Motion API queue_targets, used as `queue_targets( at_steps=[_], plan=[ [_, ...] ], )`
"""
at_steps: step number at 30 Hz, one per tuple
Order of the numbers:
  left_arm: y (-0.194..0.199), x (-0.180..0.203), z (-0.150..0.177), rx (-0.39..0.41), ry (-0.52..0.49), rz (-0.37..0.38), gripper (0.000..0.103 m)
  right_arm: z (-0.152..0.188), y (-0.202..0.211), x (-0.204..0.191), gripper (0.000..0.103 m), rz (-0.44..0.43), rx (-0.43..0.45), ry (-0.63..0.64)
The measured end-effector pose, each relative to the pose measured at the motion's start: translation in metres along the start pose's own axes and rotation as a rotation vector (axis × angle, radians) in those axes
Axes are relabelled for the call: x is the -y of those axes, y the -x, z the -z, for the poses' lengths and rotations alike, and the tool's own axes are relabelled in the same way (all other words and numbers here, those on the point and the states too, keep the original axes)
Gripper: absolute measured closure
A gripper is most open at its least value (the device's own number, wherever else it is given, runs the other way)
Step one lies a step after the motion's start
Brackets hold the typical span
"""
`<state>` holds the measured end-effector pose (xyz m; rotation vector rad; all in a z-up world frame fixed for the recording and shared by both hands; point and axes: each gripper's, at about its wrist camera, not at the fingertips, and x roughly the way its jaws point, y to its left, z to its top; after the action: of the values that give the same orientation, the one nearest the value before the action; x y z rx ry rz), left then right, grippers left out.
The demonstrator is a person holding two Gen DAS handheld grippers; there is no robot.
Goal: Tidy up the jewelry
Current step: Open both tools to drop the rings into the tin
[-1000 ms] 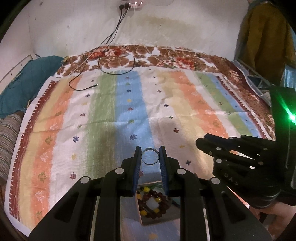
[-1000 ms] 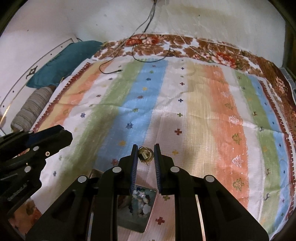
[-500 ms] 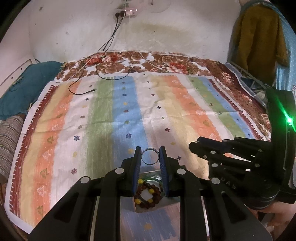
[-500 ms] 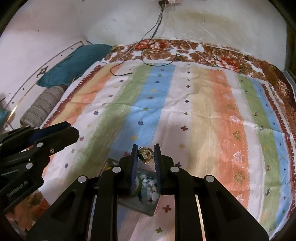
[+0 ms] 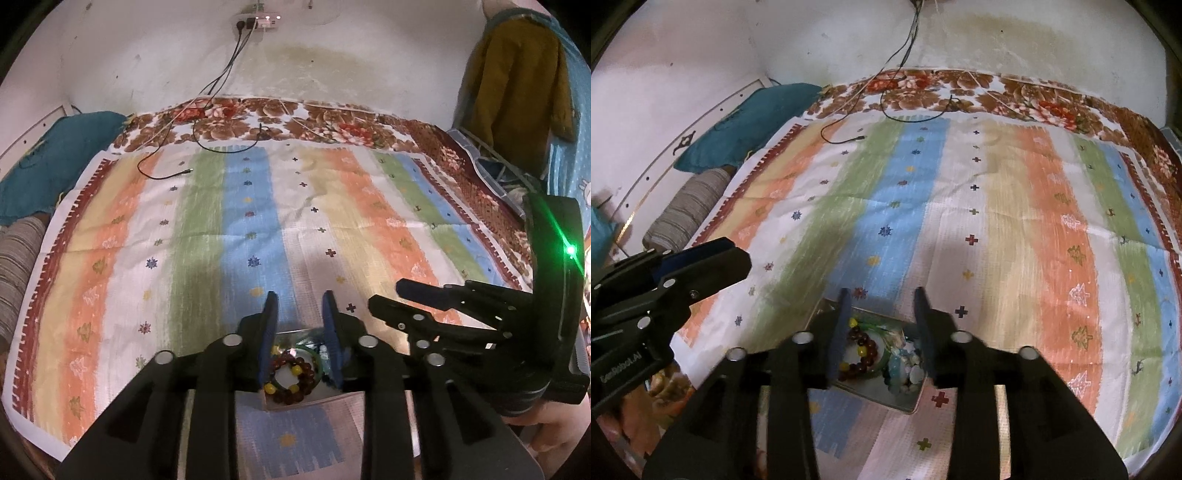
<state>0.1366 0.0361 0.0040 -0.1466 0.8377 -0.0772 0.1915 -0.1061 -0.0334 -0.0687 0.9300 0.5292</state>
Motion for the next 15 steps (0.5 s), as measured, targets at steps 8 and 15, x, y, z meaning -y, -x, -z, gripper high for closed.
queue_targets(
  at_steps=[8, 15],
  plan=[
    [0.004, -0.004, 0.005, -0.017, 0.011, 0.007, 0.063, 0.009, 0.010, 0.011, 0.054, 0.049, 0.013, -0.002],
    [0.014, -0.001, 0.022, -0.026, -0.009, 0.007, 0.042, 0.020, 0.023, 0.014, 0.042, 0.054, 0.032, 0.005]
  ],
)
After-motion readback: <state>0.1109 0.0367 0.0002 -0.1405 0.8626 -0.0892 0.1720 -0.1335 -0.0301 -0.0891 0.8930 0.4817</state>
